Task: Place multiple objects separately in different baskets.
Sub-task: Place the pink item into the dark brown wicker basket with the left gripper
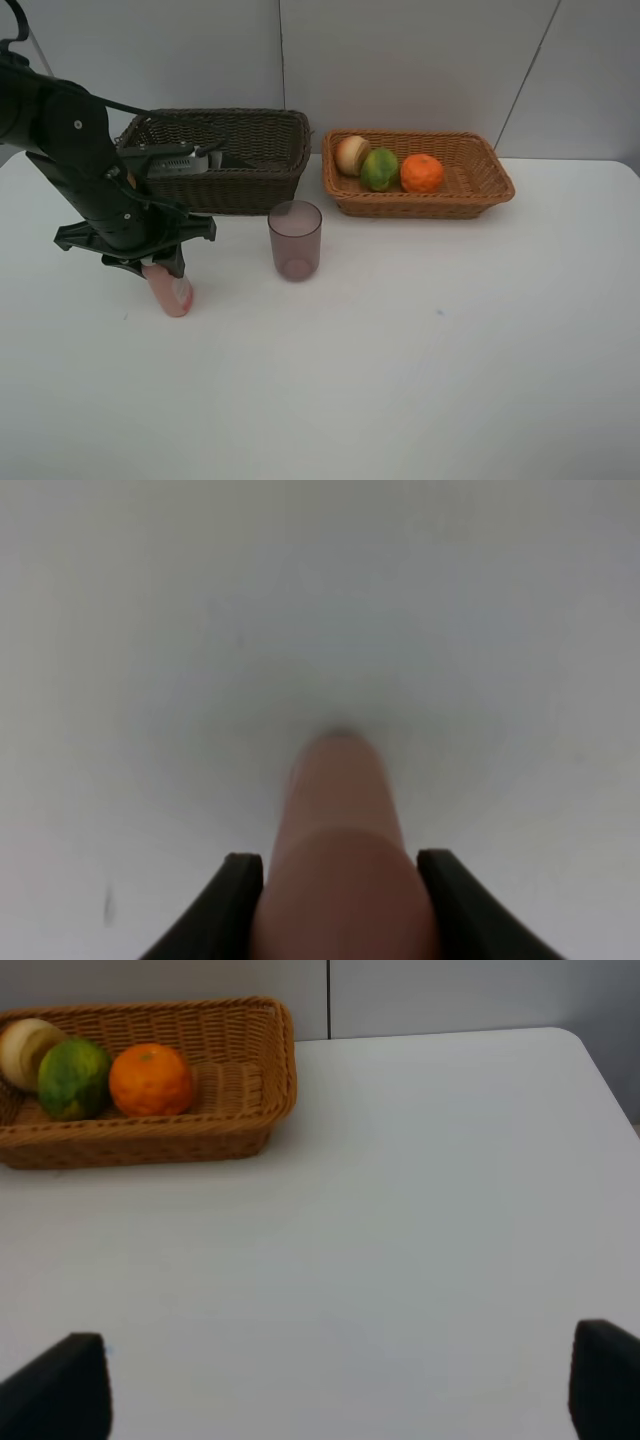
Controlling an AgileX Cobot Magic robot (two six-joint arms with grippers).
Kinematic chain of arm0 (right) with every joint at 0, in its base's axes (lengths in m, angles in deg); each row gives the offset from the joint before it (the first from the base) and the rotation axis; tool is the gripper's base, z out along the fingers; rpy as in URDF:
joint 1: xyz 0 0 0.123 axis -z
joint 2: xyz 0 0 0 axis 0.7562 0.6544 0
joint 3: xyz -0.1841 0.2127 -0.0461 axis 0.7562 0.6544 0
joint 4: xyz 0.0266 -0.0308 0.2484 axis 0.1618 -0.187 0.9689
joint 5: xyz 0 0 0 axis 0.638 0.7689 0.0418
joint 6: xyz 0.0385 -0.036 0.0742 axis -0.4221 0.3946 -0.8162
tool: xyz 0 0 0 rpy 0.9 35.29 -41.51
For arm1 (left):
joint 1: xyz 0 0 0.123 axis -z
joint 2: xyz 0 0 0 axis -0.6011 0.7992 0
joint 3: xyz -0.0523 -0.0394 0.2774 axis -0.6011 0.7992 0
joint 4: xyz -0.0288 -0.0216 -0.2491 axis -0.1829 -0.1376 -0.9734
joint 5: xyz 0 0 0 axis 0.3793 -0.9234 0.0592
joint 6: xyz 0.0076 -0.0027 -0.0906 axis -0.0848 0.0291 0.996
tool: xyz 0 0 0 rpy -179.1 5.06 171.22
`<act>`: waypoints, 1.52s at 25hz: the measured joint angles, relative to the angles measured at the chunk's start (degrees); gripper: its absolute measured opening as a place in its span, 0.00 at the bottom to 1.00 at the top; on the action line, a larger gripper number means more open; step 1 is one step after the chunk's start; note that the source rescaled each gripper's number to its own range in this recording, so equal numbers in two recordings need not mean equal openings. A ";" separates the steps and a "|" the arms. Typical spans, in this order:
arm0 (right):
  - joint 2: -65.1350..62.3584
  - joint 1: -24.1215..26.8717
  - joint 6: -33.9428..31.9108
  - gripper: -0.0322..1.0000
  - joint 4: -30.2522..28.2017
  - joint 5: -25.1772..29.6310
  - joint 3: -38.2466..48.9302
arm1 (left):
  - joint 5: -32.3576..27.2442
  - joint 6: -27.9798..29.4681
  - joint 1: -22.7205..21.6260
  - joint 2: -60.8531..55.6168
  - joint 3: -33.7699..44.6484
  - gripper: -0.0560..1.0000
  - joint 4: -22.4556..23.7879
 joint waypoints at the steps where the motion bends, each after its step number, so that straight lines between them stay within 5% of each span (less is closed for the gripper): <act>1: 0.00 0.00 0.00 0.98 0.00 0.00 0.00 | -0.99 0.00 0.00 0.00 -0.44 0.44 0.00; 12: 0.00 0.00 0.00 0.98 0.00 0.00 0.00 | -11.40 0.00 0.00 -6.59 -14.77 0.44 0.71; 19: 0.00 0.00 0.00 0.98 0.00 0.00 0.00 | -13.30 -1.18 0.00 -6.90 -24.13 0.44 8.19; 27: 0.00 0.00 0.00 0.98 0.00 0.00 0.00 | -5.72 -1.42 -2.41 -6.34 -27.40 0.44 16.82; 38: 0.00 0.00 0.00 0.98 0.00 0.00 0.00 | 6.87 -1.42 -9.65 6.24 -27.40 0.44 19.14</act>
